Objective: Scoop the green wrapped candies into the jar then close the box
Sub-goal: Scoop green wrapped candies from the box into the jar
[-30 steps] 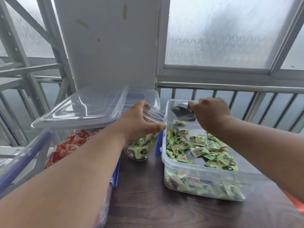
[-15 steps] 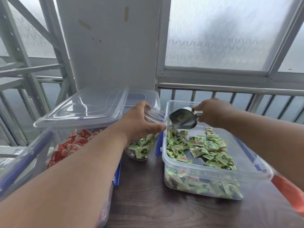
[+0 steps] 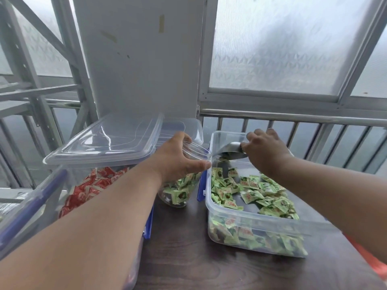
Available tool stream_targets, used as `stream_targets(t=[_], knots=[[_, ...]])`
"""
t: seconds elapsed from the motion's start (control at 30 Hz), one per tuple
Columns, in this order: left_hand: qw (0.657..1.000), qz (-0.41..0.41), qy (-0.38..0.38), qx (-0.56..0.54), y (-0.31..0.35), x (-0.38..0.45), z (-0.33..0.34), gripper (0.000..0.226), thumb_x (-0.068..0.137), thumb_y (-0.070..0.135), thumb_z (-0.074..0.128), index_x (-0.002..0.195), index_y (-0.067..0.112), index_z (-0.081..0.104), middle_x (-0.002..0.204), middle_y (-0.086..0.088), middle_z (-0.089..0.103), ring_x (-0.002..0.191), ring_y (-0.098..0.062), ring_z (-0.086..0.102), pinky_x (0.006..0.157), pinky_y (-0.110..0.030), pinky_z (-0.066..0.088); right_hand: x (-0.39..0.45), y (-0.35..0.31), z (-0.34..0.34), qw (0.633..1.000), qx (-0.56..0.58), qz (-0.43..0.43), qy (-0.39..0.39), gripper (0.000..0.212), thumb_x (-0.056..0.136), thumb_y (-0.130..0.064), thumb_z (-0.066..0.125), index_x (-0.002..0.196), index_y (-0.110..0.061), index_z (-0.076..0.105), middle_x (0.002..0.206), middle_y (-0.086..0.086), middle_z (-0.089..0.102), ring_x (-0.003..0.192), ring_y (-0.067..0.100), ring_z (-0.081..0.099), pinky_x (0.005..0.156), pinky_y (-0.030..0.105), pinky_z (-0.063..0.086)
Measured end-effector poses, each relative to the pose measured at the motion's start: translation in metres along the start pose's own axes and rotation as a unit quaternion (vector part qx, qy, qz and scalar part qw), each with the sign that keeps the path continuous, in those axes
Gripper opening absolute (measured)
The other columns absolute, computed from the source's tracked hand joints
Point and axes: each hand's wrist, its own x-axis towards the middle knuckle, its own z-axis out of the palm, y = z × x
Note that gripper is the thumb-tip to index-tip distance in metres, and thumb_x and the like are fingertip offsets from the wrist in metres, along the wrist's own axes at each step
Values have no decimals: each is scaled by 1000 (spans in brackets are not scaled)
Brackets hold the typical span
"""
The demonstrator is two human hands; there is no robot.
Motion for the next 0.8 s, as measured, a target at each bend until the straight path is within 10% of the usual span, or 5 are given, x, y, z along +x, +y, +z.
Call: stream_targets(t=[0.37,0.6,0.8], knots=[[1000,-2,5,1,1,-1,0,85,77,55,91,145,29,47,128,9,57,100,5,53,74,-13,40,8,71,-14,993,24,-1,-114,34,95,-23,53,109,-51,67,98,-19,61,110,15,59,88,36,44],[1000,-4,5,-1,2,-2,0,87,79,54,91,148,28,46,123,10,54,97,3,53,71,-13,40,6,72,-11,968,112,-10,-224,26,103,-29,54,113,-34,77,113,-7,72,100,19,61,90,36,55],[1000,-6,4,8,3,-1,0,86,77,55,92,146,29,47,126,9,55,97,8,51,72,-13,40,4,54,-18,911,206,-50,-354,20,101,-40,60,102,-32,78,79,-7,74,78,15,64,81,34,55]])
